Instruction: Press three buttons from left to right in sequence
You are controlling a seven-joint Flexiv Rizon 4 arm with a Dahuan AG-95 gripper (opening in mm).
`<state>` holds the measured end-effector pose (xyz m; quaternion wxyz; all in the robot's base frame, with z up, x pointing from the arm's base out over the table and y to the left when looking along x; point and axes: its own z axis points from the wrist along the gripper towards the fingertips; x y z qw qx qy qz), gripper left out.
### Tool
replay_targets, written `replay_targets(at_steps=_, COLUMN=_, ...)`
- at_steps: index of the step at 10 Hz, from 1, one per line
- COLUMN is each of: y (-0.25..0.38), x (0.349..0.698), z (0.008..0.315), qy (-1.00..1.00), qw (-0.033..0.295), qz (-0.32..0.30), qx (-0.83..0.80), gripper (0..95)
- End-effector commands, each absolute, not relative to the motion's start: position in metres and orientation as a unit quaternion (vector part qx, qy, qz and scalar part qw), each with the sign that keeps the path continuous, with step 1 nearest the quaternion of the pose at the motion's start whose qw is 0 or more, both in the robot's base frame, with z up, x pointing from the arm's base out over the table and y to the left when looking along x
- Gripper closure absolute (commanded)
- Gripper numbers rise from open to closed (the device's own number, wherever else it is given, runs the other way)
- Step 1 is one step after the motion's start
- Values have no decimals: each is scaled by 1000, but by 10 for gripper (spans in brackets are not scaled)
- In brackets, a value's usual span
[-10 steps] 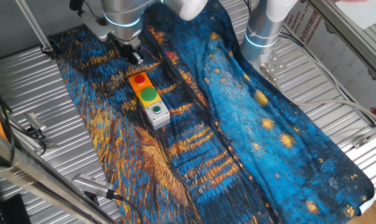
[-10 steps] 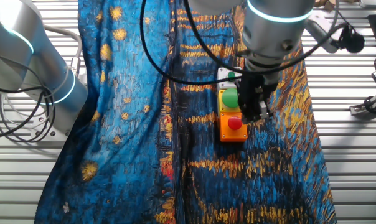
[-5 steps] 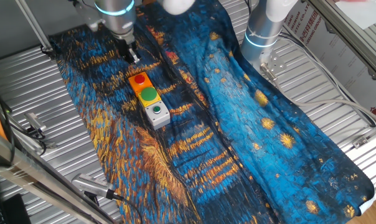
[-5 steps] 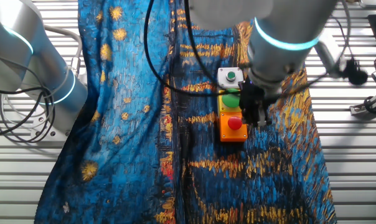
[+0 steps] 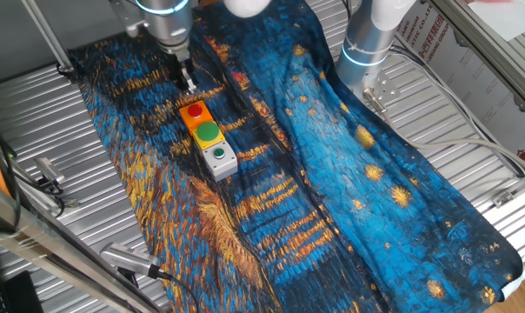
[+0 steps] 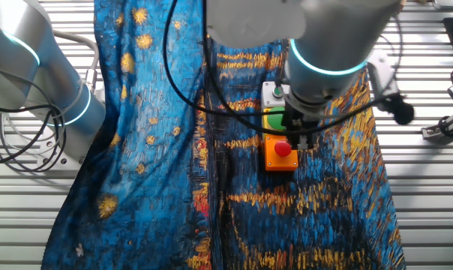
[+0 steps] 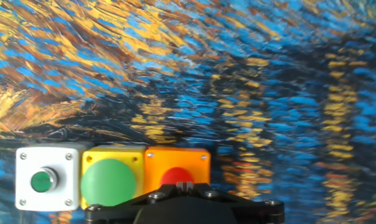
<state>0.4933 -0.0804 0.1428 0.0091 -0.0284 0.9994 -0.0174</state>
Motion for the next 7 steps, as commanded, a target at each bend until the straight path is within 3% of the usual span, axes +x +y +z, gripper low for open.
replay_targets(at_steps=1, y=-78, x=496, z=141, qy=999, qw=5, qz=-16, qx=-27, gripper=950)
replay_targets(at_steps=7, y=-77, x=501, z=119, qy=1000, qw=5, qz=-15, qx=-26, gripper=950)
